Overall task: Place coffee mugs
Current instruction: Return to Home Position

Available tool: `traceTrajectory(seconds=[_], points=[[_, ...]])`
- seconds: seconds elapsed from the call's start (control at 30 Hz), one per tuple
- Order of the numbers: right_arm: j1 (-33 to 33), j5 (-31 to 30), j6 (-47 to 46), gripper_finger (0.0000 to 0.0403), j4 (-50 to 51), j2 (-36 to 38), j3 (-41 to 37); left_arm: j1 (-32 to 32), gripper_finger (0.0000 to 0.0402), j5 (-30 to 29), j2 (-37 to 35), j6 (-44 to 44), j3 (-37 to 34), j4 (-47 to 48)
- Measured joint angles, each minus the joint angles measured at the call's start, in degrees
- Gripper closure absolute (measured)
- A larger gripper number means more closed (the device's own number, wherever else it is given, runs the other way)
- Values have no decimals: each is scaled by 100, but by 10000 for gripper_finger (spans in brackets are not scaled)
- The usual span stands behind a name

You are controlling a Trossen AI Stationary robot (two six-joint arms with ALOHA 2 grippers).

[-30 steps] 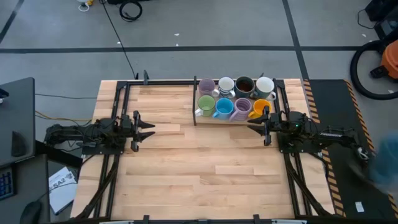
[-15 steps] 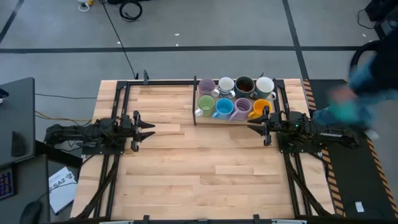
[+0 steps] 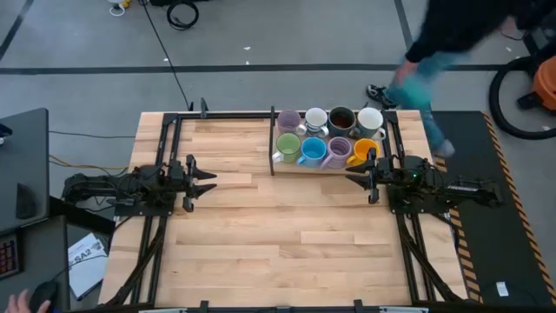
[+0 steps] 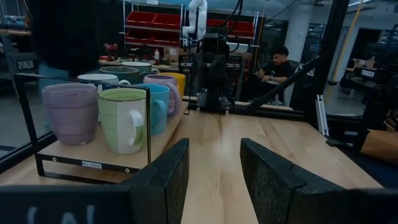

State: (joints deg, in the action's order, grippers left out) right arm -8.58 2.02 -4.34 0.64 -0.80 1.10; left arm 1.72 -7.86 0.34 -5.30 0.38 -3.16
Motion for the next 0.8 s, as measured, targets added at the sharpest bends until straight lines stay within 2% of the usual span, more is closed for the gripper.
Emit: traceTrajectory(seconds=[0.8], points=[[-1,2,0,286,1,0,0,2,251,-4,-24,-2,0,-79]])
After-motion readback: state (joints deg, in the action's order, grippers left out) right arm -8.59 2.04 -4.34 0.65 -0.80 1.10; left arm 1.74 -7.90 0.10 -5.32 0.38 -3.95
